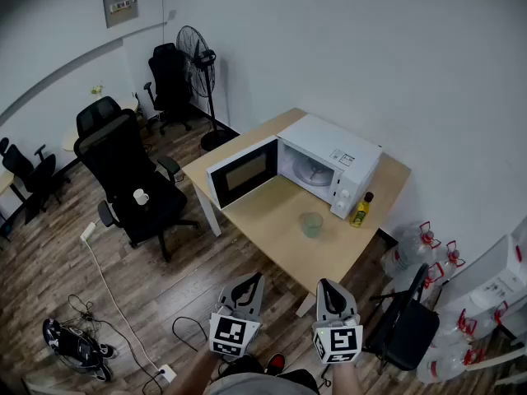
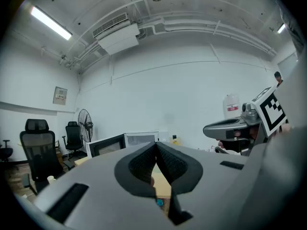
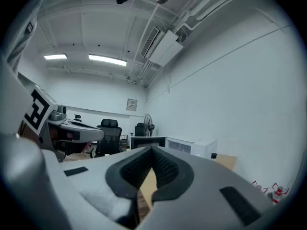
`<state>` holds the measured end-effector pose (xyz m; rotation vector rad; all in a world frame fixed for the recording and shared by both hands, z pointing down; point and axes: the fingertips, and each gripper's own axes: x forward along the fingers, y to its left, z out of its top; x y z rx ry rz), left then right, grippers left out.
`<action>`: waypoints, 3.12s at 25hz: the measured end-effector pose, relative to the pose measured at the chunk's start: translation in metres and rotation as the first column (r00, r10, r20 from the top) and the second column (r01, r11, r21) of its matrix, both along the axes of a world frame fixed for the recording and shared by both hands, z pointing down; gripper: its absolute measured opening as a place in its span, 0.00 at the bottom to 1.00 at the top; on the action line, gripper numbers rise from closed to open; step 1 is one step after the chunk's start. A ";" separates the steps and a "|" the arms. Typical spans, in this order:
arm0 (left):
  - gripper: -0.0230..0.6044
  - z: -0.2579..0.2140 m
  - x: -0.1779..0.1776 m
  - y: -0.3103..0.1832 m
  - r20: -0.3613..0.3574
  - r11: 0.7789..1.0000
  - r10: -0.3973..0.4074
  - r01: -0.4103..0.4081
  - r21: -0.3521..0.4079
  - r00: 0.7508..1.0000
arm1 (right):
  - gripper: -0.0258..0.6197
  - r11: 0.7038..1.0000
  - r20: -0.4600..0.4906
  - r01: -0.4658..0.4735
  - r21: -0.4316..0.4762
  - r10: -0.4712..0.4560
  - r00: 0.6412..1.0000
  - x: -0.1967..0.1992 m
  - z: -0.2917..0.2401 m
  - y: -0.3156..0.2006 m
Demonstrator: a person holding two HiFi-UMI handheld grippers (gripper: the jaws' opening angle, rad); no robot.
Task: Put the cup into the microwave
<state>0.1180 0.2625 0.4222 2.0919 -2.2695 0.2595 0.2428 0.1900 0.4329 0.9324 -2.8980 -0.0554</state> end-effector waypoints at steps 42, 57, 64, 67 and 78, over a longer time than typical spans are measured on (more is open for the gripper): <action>0.07 0.018 -0.105 -0.281 -0.029 0.904 0.421 -0.422 -0.062 0.906 | 0.07 0.909 -0.001 -0.404 -0.102 0.406 0.914 -0.095 0.023 -0.224; 0.07 0.074 -0.121 -0.363 -0.109 0.745 0.643 -0.653 -0.138 0.758 | 0.07 0.767 -0.072 -0.617 -0.177 0.615 0.785 -0.120 0.075 -0.270; 0.07 0.118 -0.123 -0.367 -0.149 0.692 0.677 -0.692 -0.205 0.721 | 0.07 0.724 -0.100 -0.649 -0.233 0.646 0.757 -0.128 0.114 -0.271; 0.07 0.135 -0.125 -0.364 -0.161 0.674 0.686 -0.703 -0.228 0.710 | 0.07 0.715 -0.116 -0.649 -0.260 0.644 0.756 -0.133 0.136 -0.268; 0.07 0.172 -0.133 -0.357 -0.186 0.639 0.698 -0.718 -0.275 0.692 | 0.51 0.673 -0.163 -0.676 -0.301 0.662 0.731 -0.146 0.194 -0.268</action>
